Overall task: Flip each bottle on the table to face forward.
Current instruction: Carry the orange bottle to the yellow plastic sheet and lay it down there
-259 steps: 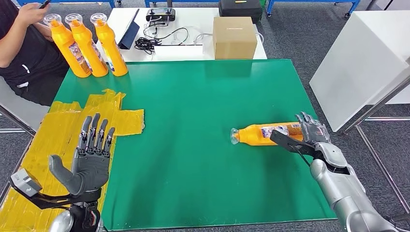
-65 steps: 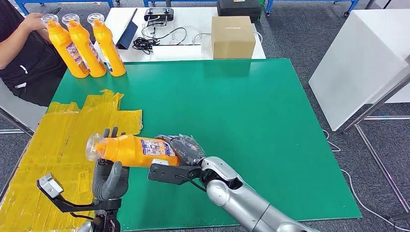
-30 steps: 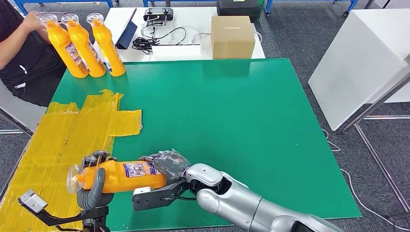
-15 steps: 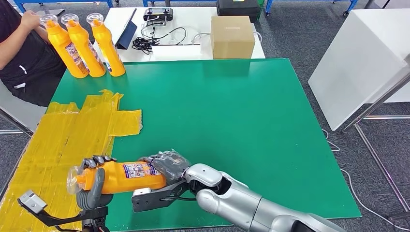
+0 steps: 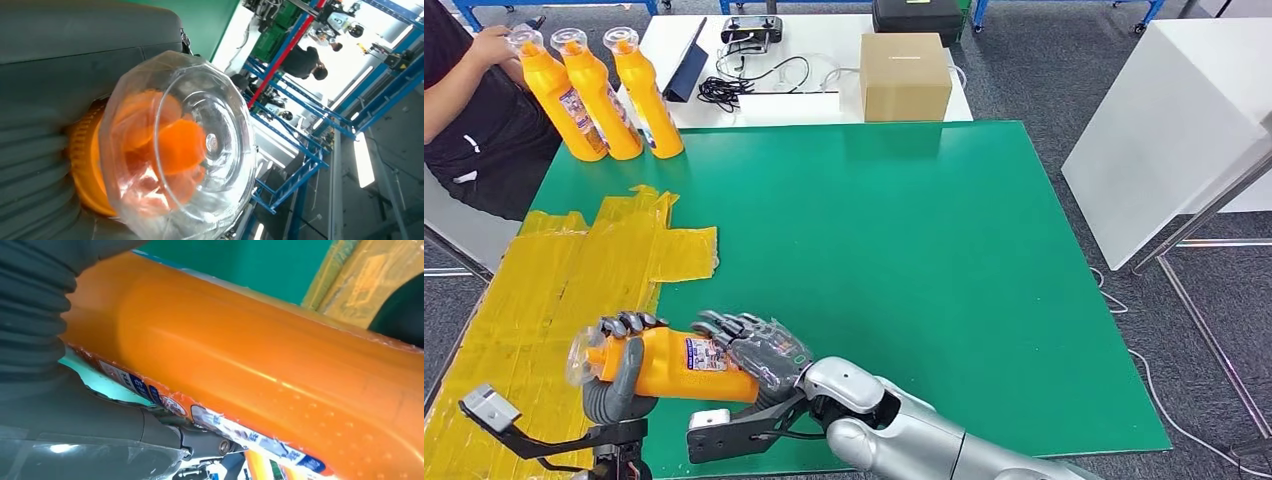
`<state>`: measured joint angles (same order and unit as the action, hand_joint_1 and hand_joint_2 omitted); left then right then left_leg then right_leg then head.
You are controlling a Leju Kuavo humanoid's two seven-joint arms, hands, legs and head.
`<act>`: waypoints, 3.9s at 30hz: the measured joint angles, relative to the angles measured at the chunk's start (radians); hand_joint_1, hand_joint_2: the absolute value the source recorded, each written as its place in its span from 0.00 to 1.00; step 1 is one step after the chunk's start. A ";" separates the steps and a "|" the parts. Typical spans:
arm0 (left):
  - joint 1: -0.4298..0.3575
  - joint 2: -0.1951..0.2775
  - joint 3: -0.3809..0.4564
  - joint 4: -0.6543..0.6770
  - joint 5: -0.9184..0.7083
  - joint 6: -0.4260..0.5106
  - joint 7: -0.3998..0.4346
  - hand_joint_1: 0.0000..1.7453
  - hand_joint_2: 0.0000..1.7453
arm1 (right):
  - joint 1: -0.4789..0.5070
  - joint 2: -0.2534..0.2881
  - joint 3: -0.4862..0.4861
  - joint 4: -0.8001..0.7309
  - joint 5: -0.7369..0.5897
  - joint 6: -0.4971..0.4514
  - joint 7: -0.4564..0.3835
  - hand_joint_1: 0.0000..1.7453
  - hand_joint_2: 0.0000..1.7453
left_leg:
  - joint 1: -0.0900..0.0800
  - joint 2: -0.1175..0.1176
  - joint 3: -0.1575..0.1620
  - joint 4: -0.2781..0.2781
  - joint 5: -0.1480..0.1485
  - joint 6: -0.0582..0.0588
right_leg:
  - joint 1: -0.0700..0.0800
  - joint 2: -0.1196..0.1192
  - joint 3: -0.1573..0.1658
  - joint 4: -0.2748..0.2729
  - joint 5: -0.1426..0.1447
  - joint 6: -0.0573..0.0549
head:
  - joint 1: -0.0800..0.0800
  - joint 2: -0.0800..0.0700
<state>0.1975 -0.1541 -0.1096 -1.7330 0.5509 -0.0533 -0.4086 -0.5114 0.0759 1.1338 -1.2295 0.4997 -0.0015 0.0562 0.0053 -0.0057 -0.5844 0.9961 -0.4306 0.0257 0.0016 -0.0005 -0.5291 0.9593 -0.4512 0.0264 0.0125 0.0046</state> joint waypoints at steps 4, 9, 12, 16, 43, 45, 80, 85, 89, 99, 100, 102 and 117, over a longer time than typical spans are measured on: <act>-0.003 -0.002 0.001 -0.002 0.000 0.000 -0.002 1.00 1.00 | 0.025 -0.006 -0.024 -0.030 0.014 -0.028 -0.021 0.00 0.00 | 0.000 0.000 0.000 0.000 0.000 0.000 | 0.000 0.000 0.000 0.000 0.000 0.000 | 0.000 0.000; -0.003 -0.005 0.003 -0.009 0.000 -0.005 -0.004 1.00 1.00 | 0.069 -0.023 -0.063 -0.074 0.042 -0.054 -0.040 0.00 0.00 | 0.000 0.000 0.000 0.000 0.000 0.000 | 0.000 0.000 0.000 0.000 0.000 0.000 | 0.000 0.000; -0.003 -0.006 0.005 -0.010 -0.002 -0.007 -0.004 1.00 1.00 | 0.083 -0.030 -0.078 -0.087 0.060 -0.054 -0.045 0.00 0.00 | 0.000 -0.001 0.000 0.000 0.000 0.000 | 0.000 0.000 0.000 0.000 0.000 0.000 | 0.000 0.000; -0.001 -0.008 0.008 -0.010 -0.011 -0.013 -0.008 1.00 1.00 | 0.096 -0.041 -0.095 -0.088 0.074 -0.055 -0.067 0.00 0.00 | 0.000 -0.001 0.000 0.000 0.000 0.000 | 0.000 0.000 0.000 0.000 0.000 0.000 | 0.000 0.000; -0.055 0.009 0.222 0.017 -0.314 0.160 -0.107 1.00 1.00 | 0.294 -0.165 -0.267 -0.371 0.210 -0.211 -0.106 0.00 0.00 | 0.000 -0.001 0.000 0.000 0.000 0.000 | 0.000 0.000 0.000 0.000 0.000 0.000 | 0.000 0.000; -0.060 0.015 0.223 0.013 -0.416 0.220 -0.134 1.00 1.00 | 0.308 -0.171 -0.280 -0.383 0.216 -0.213 -0.109 0.00 0.00 | 0.000 -0.001 0.000 0.000 0.000 0.000 | 0.000 0.000 0.000 0.000 0.000 0.000 | 0.000 0.000; -0.218 0.218 -0.058 0.260 -1.789 0.654 0.202 1.00 1.00 | 0.290 -0.179 -0.311 -0.422 0.168 -0.111 -0.134 0.00 0.00 | 0.000 -0.002 0.000 0.000 0.000 0.000 | 0.000 0.000 0.001 0.000 0.000 0.000 | 0.000 0.000; -0.288 0.241 -0.106 0.459 -1.908 0.582 0.290 1.00 1.00 | 0.272 -0.166 -0.304 -0.422 0.160 -0.081 -0.134 0.00 0.00 | 0.000 -0.001 0.001 0.000 0.001 -0.001 | 0.000 0.000 0.001 0.000 0.000 0.000 | 0.000 0.000; -0.348 0.247 -0.138 0.650 -1.906 0.567 0.293 0.25 0.50 | 0.259 -0.155 -0.296 -0.422 0.157 -0.068 -0.134 0.00 0.00 | 0.000 -0.002 0.001 0.000 0.001 -0.001 | 0.000 -0.001 0.002 0.001 0.000 0.000 | 0.000 0.000; -0.463 0.255 -0.151 0.883 -1.943 0.572 0.340 0.00 0.00 | 0.239 -0.143 -0.286 -0.421 0.145 -0.050 -0.134 0.00 0.00 | 0.000 -0.005 0.014 -0.002 0.000 -0.002 | 0.000 -0.003 0.016 0.001 -0.001 -0.001 | 0.000 0.000; -0.467 0.255 -0.151 0.891 -1.944 0.572 0.343 0.00 0.00 | 0.238 -0.143 -0.285 -0.421 0.144 -0.050 -0.134 0.00 0.00 | 0.000 -0.005 0.015 -0.002 0.000 -0.002 | 0.000 -0.003 0.017 0.001 -0.001 -0.002 | 0.000 0.000; -0.473 0.257 -0.151 0.906 -1.948 0.572 0.351 0.00 0.00 | 0.237 -0.142 -0.284 -0.421 0.143 -0.049 -0.134 0.00 0.00 | 0.000 -0.006 0.017 -0.002 0.001 -0.003 | 0.000 -0.003 0.019 0.001 -0.001 -0.002 | 0.000 0.000; -0.434 0.262 -0.126 0.883 -1.759 0.595 0.217 0.00 0.00 | 0.237 -0.140 -0.274 -0.420 0.144 -0.049 -0.134 0.00 0.00 | 0.000 -0.007 0.016 -0.002 0.001 -0.003 | 0.000 -0.004 0.018 0.001 -0.001 -0.002 | 0.000 0.000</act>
<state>-0.2368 0.1081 -0.2358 -0.8498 -1.2079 0.5413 -0.1919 -0.2747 -0.0642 0.8600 -1.6498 0.6436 -0.0506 -0.0774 0.0051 -0.0126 -0.5679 0.9946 -0.4295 0.0229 0.0015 -0.0048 -0.5109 0.9607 -0.4524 0.0247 0.0124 0.0046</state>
